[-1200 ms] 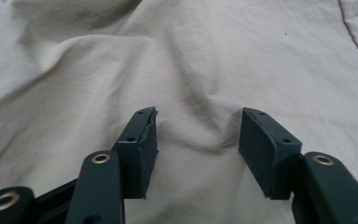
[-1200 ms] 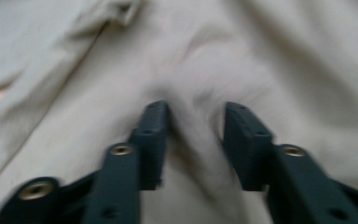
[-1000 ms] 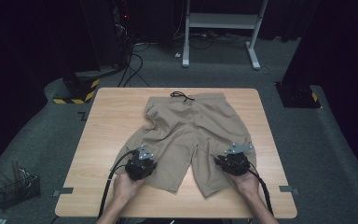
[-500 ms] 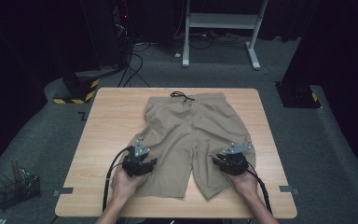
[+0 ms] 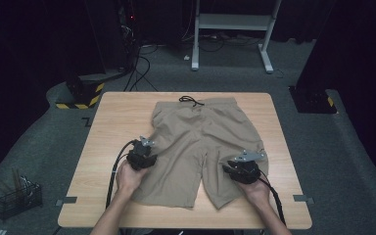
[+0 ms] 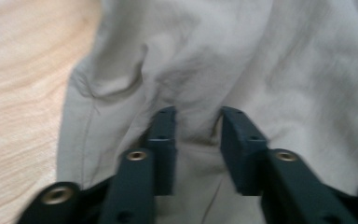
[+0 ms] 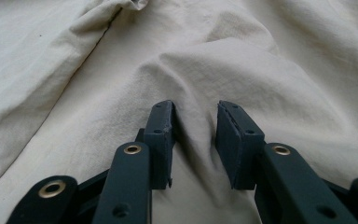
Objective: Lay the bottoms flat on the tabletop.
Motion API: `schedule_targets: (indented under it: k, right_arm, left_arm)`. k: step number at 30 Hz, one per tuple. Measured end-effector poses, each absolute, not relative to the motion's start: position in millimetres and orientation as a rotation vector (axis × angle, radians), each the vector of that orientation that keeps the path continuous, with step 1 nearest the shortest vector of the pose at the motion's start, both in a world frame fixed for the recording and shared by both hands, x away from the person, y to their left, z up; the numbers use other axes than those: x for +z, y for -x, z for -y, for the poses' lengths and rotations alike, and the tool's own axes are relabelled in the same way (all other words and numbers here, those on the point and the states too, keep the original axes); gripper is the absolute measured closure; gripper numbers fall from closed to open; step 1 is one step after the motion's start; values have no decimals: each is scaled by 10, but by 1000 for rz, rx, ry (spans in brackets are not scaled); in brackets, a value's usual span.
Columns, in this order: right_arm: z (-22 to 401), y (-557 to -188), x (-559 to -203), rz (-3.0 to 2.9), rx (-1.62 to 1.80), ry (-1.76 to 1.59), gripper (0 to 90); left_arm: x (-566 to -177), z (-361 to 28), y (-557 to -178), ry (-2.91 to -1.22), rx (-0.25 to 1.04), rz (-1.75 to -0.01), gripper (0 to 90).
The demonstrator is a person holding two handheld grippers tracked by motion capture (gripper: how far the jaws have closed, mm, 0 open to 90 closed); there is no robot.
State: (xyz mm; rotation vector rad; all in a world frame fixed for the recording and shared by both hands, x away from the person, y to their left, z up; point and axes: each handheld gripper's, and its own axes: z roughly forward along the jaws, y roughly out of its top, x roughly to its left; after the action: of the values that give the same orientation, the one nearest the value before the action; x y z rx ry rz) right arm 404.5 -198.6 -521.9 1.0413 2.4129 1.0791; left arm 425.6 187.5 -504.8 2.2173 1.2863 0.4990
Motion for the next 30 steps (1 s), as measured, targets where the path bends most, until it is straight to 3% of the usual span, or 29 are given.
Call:
schedule_targets:
  k: [4,19,21,23,25,30]
  right_arm:
    - [1993,-4054,-5220,-2410,1089,-1062,671]
    - [1944,-4021,-5220,-2382,1046,-1048,673]
    - [1939,-4017,-5221,-2377,1043,-1051,680]
    - [1933,-4012,-5206,-2383,1030,-1066,734]
    - [1938,-4018,-5189,-2401,1022,-1069,776]
    - [1956,-3925,-5114,-2426,1000,-1045,872]
  left_arm:
    - [-5041,-1878,-4252,-2211,468,-1310,880]
    - [-5026,-1826,-3688,-2224,349,-1222,885]
    - [-4997,-1827,-3693,-2186,384,-1212,782]
    - [-4960,-1808,-3743,-2127,410,-1206,634]
    - [-4924,-1742,-3840,-2098,451,-1181,548]
    - [-4970,-1547,-4080,-2091,458,-1167,466]
